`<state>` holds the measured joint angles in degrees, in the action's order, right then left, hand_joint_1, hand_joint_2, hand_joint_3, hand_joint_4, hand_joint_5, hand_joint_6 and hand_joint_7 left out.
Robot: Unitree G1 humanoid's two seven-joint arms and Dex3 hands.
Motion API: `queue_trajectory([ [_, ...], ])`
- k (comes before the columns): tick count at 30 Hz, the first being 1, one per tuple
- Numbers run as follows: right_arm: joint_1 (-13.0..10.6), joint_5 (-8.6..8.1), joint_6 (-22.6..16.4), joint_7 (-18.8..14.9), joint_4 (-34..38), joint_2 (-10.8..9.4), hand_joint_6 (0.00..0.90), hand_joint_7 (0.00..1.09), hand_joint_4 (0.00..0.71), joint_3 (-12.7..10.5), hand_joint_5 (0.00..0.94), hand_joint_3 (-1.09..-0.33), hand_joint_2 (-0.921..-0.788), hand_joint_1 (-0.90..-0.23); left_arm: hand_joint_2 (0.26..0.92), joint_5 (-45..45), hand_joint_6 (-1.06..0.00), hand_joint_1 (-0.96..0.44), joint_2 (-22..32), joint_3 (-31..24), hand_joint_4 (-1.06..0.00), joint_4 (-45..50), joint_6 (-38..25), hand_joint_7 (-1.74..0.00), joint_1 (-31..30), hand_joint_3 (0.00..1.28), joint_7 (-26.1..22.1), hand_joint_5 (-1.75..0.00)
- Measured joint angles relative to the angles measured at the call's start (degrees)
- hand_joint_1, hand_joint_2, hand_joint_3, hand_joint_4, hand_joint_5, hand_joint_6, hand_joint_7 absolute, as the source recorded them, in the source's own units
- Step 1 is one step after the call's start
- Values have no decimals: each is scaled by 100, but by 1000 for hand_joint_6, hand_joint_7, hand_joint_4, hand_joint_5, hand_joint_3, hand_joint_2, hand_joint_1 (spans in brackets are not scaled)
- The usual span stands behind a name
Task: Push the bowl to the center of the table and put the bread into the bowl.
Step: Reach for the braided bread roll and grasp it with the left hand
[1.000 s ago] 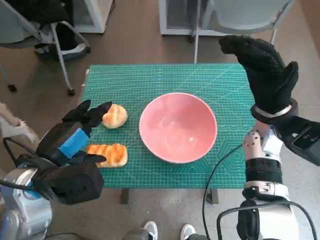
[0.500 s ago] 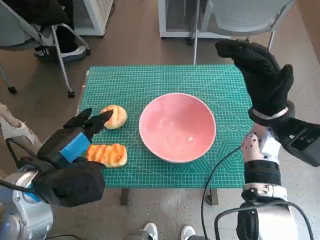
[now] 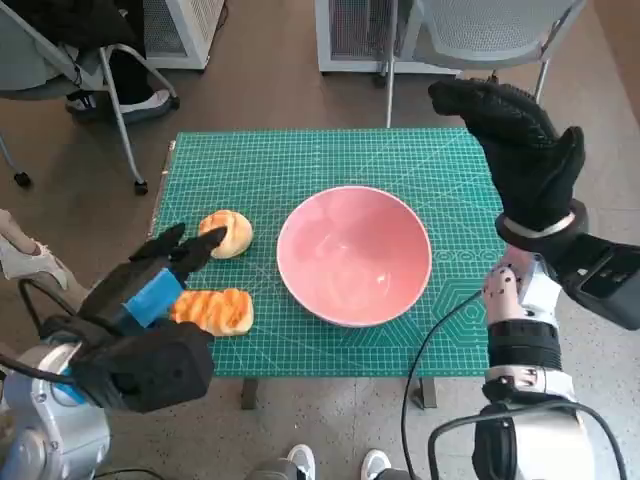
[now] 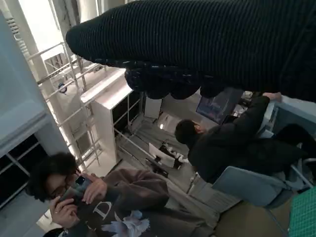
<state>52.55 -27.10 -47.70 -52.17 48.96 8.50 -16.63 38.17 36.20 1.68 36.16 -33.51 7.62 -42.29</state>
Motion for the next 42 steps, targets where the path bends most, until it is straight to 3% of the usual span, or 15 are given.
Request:
queue_trajectory([
  [10,-1,-41,113,-57,-2,-24,233,58,169,-3,0,-750,-921,-629,707,86,-214,-264,-9,399,1,-717,4,-35,13,7,232,1],
  [31,-13,-95,235,-116,-97,-30,221,77,164,8,0,-756,-921,-613,709,179,-215,-285,-96,1201,-15,-2865,104,-15,785,3,422,-6],
  [42,-40,-93,246,-117,-154,-18,215,90,162,9,0,-755,-921,-615,730,147,-276,-181,-184,1409,-88,-3556,160,-33,1098,11,554,-25],
])
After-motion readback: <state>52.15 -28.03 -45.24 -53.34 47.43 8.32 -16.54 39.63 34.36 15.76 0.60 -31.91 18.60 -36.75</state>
